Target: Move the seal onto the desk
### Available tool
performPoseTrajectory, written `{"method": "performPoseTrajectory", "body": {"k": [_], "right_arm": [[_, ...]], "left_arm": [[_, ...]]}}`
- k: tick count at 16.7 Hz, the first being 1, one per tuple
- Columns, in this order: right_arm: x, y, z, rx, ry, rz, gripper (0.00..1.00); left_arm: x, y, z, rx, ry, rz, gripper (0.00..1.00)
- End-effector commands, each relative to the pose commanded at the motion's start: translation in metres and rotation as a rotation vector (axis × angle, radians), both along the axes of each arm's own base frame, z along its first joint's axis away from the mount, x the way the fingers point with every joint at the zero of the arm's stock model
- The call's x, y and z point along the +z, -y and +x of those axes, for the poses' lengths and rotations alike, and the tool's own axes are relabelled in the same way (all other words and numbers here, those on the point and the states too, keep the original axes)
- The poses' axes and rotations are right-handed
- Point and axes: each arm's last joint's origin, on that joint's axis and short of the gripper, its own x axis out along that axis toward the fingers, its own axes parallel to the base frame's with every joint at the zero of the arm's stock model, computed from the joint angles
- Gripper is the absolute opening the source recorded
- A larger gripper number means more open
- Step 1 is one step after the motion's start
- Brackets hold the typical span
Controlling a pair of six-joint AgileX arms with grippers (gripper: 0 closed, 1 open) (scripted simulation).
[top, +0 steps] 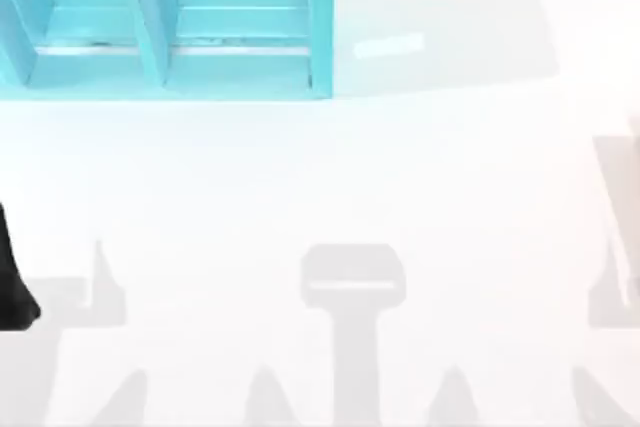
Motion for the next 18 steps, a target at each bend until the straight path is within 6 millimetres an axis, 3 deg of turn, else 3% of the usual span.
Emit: {"method": "performPoseTrajectory", "body": {"k": [5,10,14,18], "right_arm": [[0.010,0.004,0.000,-0.037,-0.065,-0.035,1.00],[0.054,0.018,0.013,-0.130,-0.371,-0.121,1.00],[0.083,0.041,0.054,-0.154,-0.762,-0.140,1.00],[0.085,0.076,0.109,-0.119,-1.155,-0.102,1.00]], "left_arm": [[0.000,0.000,0.000,0.000,0.000,0.000,1.00],[0.000,0.000,0.000,0.000,0.000,0.000,1.00],[0.000,0.000,0.000,0.000,0.000,0.000,1.00],[0.000,0.000,0.000,0.000,0.000,0.000,1.00]]}}
